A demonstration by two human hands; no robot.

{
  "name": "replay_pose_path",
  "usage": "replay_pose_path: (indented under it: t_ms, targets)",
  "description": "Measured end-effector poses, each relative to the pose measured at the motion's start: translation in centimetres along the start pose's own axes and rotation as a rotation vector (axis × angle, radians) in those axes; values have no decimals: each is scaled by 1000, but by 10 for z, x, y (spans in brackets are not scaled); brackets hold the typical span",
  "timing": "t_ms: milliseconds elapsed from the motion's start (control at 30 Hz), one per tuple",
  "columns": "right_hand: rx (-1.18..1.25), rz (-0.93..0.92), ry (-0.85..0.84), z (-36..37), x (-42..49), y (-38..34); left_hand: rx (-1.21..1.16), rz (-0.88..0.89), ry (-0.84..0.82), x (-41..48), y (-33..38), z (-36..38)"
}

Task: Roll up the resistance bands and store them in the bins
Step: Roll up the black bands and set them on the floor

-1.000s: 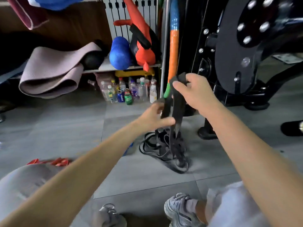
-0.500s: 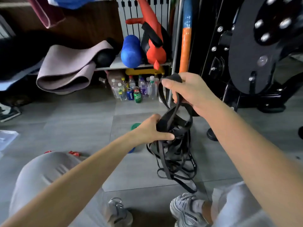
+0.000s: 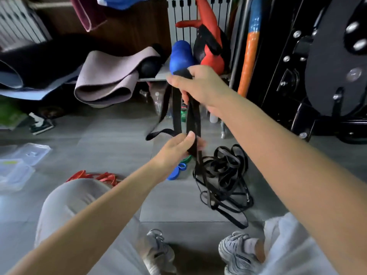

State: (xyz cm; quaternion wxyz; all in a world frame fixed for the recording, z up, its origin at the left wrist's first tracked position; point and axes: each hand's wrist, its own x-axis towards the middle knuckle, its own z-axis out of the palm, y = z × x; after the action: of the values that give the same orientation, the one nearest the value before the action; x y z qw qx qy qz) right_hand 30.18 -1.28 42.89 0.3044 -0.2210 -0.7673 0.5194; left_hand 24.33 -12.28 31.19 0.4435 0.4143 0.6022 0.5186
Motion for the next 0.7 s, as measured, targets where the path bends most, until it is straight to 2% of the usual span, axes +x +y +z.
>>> replay_pose_path:
  t_ms: [67, 100, 200, 267, 367, 467, 600, 700]
  targets:
    - [71, 64, -21, 19, -1, 9, 10, 14, 66, -2, -14, 10]
    - [90, 84, -20, 29, -1, 12, 30, 32, 160, -2, -20, 16]
    - [157, 148, -12, 45, -1, 16, 18, 31, 594, 7, -33, 21]
    - [220, 236, -40, 47, -2, 23, -48, -12, 718, 13, -47, 16]
    - [239, 328, -121, 50, -3, 53, -6, -173, 637, 19, -75, 14]
    - [122, 493, -161, 39, -6, 109, -92, -246, 568, 16, -110, 12]
    - [37, 812, -71, 12, -32, 220, -261, -375, 681, 23, -154, -8]
    - [-173, 961, -79, 4, -72, 307, -425, -560, 753, 37, -190, -21]
